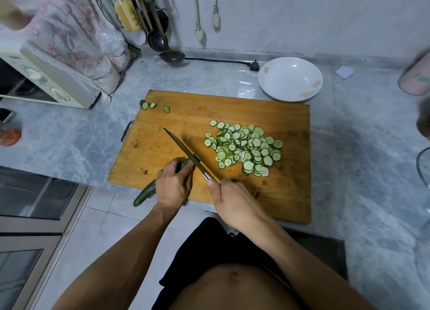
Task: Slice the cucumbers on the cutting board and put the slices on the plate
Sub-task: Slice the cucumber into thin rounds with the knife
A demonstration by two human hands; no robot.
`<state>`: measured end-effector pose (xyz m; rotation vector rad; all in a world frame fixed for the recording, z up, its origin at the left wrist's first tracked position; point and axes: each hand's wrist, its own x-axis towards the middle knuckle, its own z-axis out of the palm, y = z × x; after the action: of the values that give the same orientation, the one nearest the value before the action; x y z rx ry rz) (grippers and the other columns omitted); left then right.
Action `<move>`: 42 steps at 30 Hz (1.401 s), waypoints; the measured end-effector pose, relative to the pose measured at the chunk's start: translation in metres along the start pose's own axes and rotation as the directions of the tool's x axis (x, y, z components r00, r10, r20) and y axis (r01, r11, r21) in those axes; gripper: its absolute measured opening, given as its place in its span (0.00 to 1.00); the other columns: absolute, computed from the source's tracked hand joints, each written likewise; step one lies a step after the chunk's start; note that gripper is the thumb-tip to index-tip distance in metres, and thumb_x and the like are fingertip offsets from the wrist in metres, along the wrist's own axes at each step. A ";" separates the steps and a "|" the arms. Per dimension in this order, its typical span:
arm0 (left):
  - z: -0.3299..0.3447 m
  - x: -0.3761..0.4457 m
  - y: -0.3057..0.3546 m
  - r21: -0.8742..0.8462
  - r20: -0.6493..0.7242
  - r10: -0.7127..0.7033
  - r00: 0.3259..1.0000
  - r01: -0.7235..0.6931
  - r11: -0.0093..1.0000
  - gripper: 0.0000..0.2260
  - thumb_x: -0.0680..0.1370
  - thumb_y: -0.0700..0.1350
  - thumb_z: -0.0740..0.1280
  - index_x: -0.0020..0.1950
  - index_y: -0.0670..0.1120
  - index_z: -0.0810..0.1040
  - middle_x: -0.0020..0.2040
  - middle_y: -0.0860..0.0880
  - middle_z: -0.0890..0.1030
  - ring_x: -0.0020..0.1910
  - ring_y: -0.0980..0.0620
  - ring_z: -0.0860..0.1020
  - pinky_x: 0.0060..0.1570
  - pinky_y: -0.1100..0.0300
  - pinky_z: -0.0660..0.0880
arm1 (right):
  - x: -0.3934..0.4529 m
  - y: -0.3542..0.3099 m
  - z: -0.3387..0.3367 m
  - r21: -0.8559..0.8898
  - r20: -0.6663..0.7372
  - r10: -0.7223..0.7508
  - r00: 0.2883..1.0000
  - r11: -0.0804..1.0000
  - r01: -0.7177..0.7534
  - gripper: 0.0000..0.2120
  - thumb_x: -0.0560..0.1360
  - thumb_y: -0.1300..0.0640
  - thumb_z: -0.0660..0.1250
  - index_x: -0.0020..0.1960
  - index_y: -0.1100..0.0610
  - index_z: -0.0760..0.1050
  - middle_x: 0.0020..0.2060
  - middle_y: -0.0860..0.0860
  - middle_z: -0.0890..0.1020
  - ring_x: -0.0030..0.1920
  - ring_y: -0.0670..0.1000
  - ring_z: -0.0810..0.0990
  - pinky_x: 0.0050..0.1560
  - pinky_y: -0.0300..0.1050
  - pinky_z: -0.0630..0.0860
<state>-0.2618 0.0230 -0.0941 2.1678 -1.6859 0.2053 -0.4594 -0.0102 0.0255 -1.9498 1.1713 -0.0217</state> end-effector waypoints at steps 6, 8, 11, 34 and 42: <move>-0.001 0.000 0.000 0.007 -0.004 -0.002 1.000 0.002 1.000 0.14 0.78 0.44 0.66 0.62 0.52 0.81 0.54 0.43 0.80 0.46 0.40 0.78 0.40 0.53 0.72 | 0.024 0.001 0.004 0.044 0.002 0.031 1.000 0.999 -0.031 0.24 0.84 0.41 0.48 0.39 0.57 0.67 0.32 0.51 0.71 0.38 0.58 0.74 0.37 0.47 0.66; -0.001 0.000 -0.001 -0.009 0.002 -0.010 1.000 0.010 1.000 0.14 0.78 0.45 0.65 0.63 0.52 0.81 0.54 0.43 0.81 0.47 0.40 0.79 0.41 0.53 0.72 | 0.025 0.005 0.003 0.080 -0.023 0.037 0.999 0.996 -0.035 0.25 0.84 0.42 0.48 0.38 0.57 0.69 0.33 0.53 0.75 0.40 0.60 0.76 0.38 0.48 0.67; -0.002 -0.001 -0.001 -0.041 0.010 -0.024 1.000 0.024 0.999 0.14 0.78 0.45 0.65 0.62 0.53 0.82 0.55 0.44 0.82 0.47 0.40 0.79 0.42 0.53 0.73 | 0.023 0.013 -0.001 0.105 -0.058 0.056 0.997 0.993 -0.050 0.26 0.84 0.42 0.48 0.37 0.57 0.70 0.33 0.53 0.76 0.37 0.57 0.77 0.36 0.47 0.68; 0.000 -0.002 -0.001 -0.028 -0.009 -0.027 1.000 0.027 0.999 0.11 0.78 0.44 0.66 0.57 0.49 0.84 0.57 0.44 0.81 0.48 0.41 0.79 0.45 0.53 0.73 | -0.007 0.002 -0.004 0.017 0.028 -0.019 0.999 1.000 0.019 0.23 0.83 0.41 0.48 0.45 0.57 0.69 0.34 0.49 0.70 0.42 0.56 0.73 0.39 0.47 0.66; -0.001 -0.001 0.000 -0.037 -0.025 -0.009 1.000 0.008 0.999 0.12 0.77 0.42 0.68 0.58 0.50 0.83 0.56 0.43 0.81 0.46 0.40 0.79 0.43 0.53 0.73 | 0.011 -0.003 0.002 0.044 0.049 0.045 0.998 0.998 -0.047 0.23 0.84 0.41 0.46 0.46 0.57 0.70 0.46 0.59 0.79 0.52 0.61 0.77 0.44 0.49 0.71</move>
<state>-0.2617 0.0247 -0.0941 2.1365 -1.6541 0.1973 -0.4508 -0.0163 0.0221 -1.8732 1.1739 0.0220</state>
